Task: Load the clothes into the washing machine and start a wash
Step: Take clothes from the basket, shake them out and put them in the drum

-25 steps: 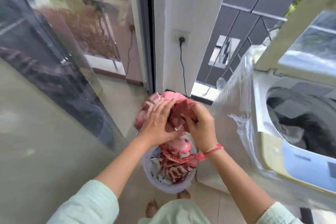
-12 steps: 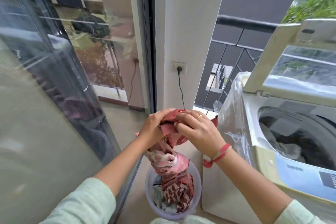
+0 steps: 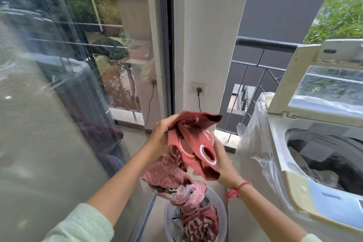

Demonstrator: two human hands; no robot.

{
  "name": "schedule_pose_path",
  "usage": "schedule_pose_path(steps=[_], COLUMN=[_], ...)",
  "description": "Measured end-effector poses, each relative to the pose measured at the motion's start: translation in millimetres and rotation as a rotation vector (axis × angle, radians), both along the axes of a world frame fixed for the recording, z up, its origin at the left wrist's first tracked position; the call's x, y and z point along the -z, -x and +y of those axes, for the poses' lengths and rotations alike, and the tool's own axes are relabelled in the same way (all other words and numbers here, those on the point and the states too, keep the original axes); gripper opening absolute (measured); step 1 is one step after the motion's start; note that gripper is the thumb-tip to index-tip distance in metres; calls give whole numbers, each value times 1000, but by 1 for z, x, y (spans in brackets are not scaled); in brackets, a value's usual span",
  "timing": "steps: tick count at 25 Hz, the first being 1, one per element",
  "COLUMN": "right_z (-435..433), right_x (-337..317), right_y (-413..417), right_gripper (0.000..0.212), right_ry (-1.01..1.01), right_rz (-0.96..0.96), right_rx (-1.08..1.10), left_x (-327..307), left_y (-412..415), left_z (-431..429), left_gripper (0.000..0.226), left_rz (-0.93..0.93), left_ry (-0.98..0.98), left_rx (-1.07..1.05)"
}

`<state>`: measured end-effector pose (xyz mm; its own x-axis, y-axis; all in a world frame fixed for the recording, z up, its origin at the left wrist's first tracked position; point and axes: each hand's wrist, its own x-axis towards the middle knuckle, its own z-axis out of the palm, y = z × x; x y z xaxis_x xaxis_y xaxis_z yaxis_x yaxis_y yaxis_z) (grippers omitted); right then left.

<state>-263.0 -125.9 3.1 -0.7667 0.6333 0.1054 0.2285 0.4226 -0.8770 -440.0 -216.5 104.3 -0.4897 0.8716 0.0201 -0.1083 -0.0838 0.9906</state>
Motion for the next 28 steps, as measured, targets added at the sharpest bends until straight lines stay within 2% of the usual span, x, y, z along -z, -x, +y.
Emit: schedule_pose_path(steps=[1, 3, 5, 8, 9, 12, 14, 16, 18, 20, 21, 22, 24, 25, 27, 28], right_z=[-5, -13, -11, -6, -6, -9, -11, -13, -12, -9, -6, -2, 8, 13, 24, 28], right_x=[0, -7, -17, -26, -29, -47, -61, -74, -82, -87, -89, -94, -104, -111, -127, -135], right_y=[12, 32, 46, 55, 55, 59, 64, 64, 58, 53, 54, 55, 50, 43, 25, 14], right_gripper=[87, 45, 15, 10, 17, 7, 22, 53, 76, 84, 80, 67, 23, 12, 9, 18], right_ry=[75, 233, 325, 424, 364, 49, -22, 204, 491, 527, 493, 467, 464, 459, 385, 350], right_rz=[38, 126, 181, 192, 209, 209, 181, 192, 158, 59, 25, 32, 114, 174, 231, 270], right_rx=[-22, 56, 233, 228, 215, 233, 234, 134, -69, -168, -111, -1, 218, 278, 318, 270], left_x=[-1, -3, 0, 2, 6, 9, 2, -3, -5, -5, -6, -10, -21, -28, -46, -59], left_y=[1, 6, 13, 25, 30, 39, 39, 37, 30, 21, 17, 14, 13, 14, 17, 15], left_z=[-1, -9, -19, -32, -34, -37, -35, -29, -23, -18, -15, -12, -6, -1, 9, 13], left_gripper=[43, 22, 29, 15, 21, 39, 46, 51, 38, 21, 13, 8, 12, 16, 26, 29], left_rz=[-34, 58, 175, 24, -22, -64, -124, -184, -236, -209, -172, -137, -39, 32, 156, 186], left_ry=[10, 55, 99, 253, 307, 366, 328, 327, 317, 247, 204, 169, 82, 35, -57, -106], left_rx=[-11, -23, -13, -92, -89, -42, 3, 4, -74, -145, -157, -151, -104, -84, -82, -80])
